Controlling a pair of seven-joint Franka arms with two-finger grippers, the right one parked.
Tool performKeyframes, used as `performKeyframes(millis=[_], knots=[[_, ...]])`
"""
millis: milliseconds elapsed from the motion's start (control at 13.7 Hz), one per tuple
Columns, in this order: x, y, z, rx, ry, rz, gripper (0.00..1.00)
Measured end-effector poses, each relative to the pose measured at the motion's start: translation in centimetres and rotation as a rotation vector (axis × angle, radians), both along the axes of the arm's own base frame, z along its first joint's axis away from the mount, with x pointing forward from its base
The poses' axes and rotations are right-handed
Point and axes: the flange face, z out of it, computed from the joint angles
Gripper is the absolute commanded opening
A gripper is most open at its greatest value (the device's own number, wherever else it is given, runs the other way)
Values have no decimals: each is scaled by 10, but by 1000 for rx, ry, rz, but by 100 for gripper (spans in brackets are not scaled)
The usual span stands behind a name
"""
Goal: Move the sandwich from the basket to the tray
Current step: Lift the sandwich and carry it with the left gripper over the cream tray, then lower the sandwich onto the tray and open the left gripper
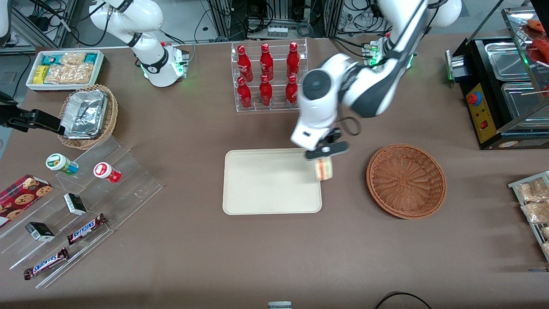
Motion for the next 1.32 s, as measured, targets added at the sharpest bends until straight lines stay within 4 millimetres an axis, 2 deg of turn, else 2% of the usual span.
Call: performKeyframes(millis=[220,366,659,951,1024,1098,1317], knots=[[-8,-72,-61,-31,6,-65,0],[-15,-99,-91,-53,2,-94,0],[-18,-117,-102,-101,-32,-116,0],[-20,-120,-125,-91,-36,-108,0],[-19,-120,-129,-87,-39,-105,41],[-18,-121,-130,-87,-41,-105,99],[-9,-120,-121,-97,-61,-98,100]])
